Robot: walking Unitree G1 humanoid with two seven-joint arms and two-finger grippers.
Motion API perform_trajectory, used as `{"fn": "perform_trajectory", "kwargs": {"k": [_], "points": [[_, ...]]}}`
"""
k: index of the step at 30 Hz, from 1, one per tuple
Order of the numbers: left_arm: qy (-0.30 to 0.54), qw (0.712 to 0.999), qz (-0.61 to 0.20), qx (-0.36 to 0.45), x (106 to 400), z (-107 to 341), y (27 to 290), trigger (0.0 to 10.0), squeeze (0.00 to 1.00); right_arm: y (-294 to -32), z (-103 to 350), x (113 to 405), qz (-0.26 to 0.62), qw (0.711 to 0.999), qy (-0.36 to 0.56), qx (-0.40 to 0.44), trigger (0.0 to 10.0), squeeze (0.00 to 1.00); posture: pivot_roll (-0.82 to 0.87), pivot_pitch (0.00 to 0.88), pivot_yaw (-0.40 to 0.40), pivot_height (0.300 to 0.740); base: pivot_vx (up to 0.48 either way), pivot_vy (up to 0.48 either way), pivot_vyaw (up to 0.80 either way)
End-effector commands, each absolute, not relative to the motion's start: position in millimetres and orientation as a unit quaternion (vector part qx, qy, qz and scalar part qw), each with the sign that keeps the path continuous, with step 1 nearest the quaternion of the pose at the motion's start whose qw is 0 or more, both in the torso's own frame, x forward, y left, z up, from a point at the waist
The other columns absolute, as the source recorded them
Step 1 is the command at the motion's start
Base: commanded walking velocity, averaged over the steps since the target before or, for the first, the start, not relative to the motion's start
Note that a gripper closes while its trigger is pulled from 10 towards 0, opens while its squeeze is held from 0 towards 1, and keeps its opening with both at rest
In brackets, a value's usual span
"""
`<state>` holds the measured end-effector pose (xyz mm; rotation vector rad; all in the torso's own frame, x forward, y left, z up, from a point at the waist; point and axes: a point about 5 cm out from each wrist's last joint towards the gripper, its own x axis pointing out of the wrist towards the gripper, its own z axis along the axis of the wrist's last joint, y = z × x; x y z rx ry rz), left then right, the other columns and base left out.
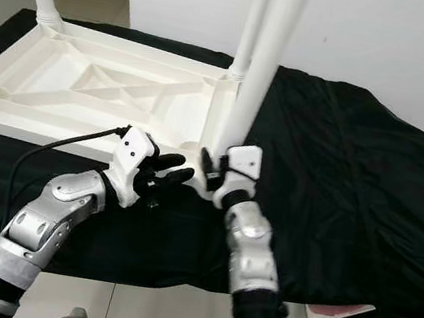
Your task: Building children table
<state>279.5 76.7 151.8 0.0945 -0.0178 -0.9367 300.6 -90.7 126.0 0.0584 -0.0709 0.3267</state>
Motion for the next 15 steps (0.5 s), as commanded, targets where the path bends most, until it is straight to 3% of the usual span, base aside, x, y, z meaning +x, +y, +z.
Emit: {"fn": "perform_trajectory", "kwargs": {"k": [1,3,4,5,6,7,8,9,10,11,12,15], "points": [[0.001,0.881,-0.472,0.043,278.3,149.2,71.0,10.0,0.00,-85.1,120.0,296.7,0.164,0.985,-0.016,0.044,0.0,0.00,-0.06,0.000,-0.025,0.740,0.000,0.000,0.00],[0.001,0.879,-0.474,0.043,278.3,149.3,69.8,10.0,0.00,-84.2,122.2,295.8,0.169,0.985,-0.021,0.040,0.0,0.00,-0.06,0.001,-0.021,0.740,0.000,0.000,0.00],[0.001,0.878,-0.477,0.043,278.8,149.7,68.7,10.0,0.00,-86.1,123.6,295.6,0.174,0.984,-0.024,0.035,2.4,0.00,-0.06,0.001,-0.022,0.740,0.000,0.000,0.00],[0.001,0.878,-0.477,0.043,278.8,149.7,68.7,10.0,0.00,-86.1,123.6,295.6,0.174,0.984,-0.024,0.035,2.4,0.00,-0.06,0.001,-0.022,0.740,0.000,0.000,0.00],[0.001,0.877,-0.478,0.043,279.1,150.0,68.1,10.0,0.00,-88.9,124.7,294.8,0.171,0.985,-0.026,0.022,8.0,0.00,-0.06,0.001,-0.022,0.740,0.000,0.000,0.00],[0.001,0.877,-0.478,0.043,279.1,150.0,68.1,10.0,0.00,-88.9,124.7,294.8,0.171,0.985,-0.026,0.022,8.0,0.00,-0.06,0.001,-0.022,0.740,0.000,0.000,0.00],[0.000,0.877,-0.478,0.044,279.5,150.3,67.9,10.0,0.00,-92.9,124.3,295.0,0.163,0.986,-0.020,0.021,10.0,0.00,-0.07,0.009,-0.024,0.740,0.000,0.000,0.00],[0.000,0.877,-0.478,0.044,279.5,150.3,67.9,10.0,0.00,-92.9,124.3,295.0,0.163,0.986,-0.020,0.021,10.0,0.00,-0.07,0.009,-0.024,0.740,0.000,0.000,0.00],[0.000,0.878,-0.477,0.044,279.5,150.3,68.5,10.0,0.00,-97.1,123.7,294.9,0.150,0.988,-0.014,0.019,10.0,0.28,-0.06,0.011,-0.028,0.740,0.000,0.000,0.00],[0.000,0.878,-0.477,0.044,279.5,150.3,68.5,10.0,0.00,-97.1,123.7,294.9,0.150,0.988,-0.014,0.019,10.0,0.28,-0.06,0.011,-0.028,0.740,0.000,0.000,0.00],[0.001,0.878,-0.476,0.044,279.4,149.9,69.2,10.0,0.00,-99.6,123.5,294.8,0.145,0.989,-0.011,0.028,10.0,1.00,-0.06,0.013,-0.031,0.740,0.000,0.000,0.00],[0.001,0.879,-0.475,0.043,278.7,149.5,69.4,10.0,0.00,-101.8,123.9,294.9,0.143,0.989,-0.011,0.027,10.0,1.00,-0.06,0.015,-0.033,0.740,0.000,0.000,0.00]]}}
